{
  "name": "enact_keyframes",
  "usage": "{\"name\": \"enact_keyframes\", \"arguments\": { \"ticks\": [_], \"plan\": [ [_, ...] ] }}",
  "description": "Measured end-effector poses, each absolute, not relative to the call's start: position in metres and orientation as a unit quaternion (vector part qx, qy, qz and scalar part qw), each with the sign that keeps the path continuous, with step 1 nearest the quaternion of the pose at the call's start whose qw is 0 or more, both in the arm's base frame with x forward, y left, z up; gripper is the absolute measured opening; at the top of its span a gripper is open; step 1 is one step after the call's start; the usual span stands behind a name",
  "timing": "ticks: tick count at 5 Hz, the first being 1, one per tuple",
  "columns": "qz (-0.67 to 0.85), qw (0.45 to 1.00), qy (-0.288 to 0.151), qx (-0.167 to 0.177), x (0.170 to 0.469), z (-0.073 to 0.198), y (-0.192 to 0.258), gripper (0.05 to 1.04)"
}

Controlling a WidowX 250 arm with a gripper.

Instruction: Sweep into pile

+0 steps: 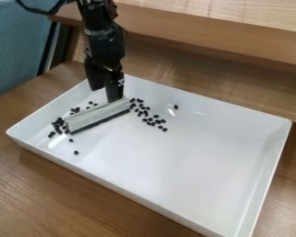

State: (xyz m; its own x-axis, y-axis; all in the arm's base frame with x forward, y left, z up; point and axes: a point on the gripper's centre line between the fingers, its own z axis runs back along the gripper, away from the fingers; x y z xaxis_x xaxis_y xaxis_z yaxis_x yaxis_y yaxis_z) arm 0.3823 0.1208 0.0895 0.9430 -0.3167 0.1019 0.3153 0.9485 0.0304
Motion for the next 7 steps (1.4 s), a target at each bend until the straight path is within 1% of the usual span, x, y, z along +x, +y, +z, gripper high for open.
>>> {"name": "enact_keyframes", "arguments": {
  "ticks": [1,2,3,4,6,7],
  "plan": [
    [-0.156,0.986,-0.047,0.015,0.377,0.107,0.116,0.998],
    [-0.157,0.986,-0.052,-0.003,0.378,0.123,0.105,0.998],
    [-0.129,0.990,-0.033,-0.040,0.374,0.122,0.080,0.998],
    [-0.115,0.991,-0.004,-0.062,0.365,0.101,0.049,0.998],
    [-0.126,0.990,-0.010,-0.061,0.363,0.105,0.019,0.998],
    [-0.136,0.989,-0.015,-0.052,0.374,0.109,0.013,0.998]
  ]
}}
